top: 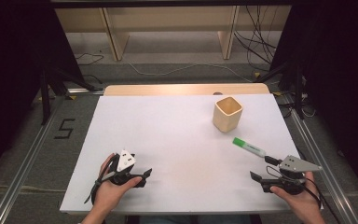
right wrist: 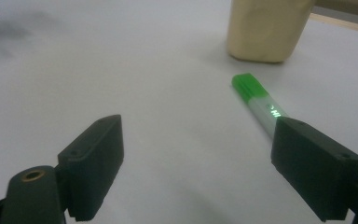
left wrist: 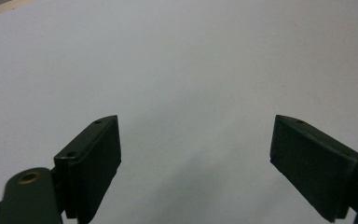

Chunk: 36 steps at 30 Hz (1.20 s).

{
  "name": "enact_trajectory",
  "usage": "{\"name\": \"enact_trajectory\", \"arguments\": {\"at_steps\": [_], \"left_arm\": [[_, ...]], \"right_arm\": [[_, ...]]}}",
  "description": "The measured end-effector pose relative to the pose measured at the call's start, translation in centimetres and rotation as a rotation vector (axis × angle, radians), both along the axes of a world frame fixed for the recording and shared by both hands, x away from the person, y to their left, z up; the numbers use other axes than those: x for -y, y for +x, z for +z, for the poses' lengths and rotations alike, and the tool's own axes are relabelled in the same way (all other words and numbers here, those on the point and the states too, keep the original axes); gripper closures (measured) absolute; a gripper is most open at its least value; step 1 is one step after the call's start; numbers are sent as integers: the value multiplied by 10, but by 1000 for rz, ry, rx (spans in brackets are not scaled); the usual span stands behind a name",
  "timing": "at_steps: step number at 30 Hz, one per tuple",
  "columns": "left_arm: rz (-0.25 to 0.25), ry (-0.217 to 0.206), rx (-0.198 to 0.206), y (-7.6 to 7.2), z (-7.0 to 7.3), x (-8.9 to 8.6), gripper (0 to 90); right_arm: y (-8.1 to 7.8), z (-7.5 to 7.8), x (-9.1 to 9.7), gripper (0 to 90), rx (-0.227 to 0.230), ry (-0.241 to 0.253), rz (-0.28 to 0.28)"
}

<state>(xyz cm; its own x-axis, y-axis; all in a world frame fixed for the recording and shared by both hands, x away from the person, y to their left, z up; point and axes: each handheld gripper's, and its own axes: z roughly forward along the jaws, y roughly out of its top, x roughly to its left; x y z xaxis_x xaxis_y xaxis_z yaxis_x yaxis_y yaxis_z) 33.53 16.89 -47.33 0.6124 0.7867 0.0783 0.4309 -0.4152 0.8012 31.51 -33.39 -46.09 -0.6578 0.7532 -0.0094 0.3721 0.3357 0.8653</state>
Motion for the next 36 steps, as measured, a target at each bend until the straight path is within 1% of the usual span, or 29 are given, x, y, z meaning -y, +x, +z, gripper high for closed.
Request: {"name": "enact_trajectory", "arguments": {"at_steps": [10,12,16,19,21,23,24,28,36], "left_arm": [[-3,2,4,0,-1,0,161],[-4,0,6,0,-1,0,161],[3,-6,7,0,-1,0,161],[-2,0,6,0,-1,0,161],[-3,1,6,0,-1,0,161],[-4,-3,5,-1,-1,-1,161],[-4,-3,5,-1,-1,-1,161],[-7,-3,6,-1,-1,-2,161],[-7,-6,3,-1,-1,0,161]], "right_arm": [[3,0,-4,174,6,6,-7],[3,1,-4,174,4,1,-11],[3,0,-3,173,8,7,-13],[4,0,-3,173,8,8,-12],[4,0,-3,173,8,16,-18],[4,1,-3,173,5,10,-22],[5,1,-4,174,10,12,-22],[6,2,-5,173,7,14,-33],[5,2,-5,173,8,19,-28]]}}
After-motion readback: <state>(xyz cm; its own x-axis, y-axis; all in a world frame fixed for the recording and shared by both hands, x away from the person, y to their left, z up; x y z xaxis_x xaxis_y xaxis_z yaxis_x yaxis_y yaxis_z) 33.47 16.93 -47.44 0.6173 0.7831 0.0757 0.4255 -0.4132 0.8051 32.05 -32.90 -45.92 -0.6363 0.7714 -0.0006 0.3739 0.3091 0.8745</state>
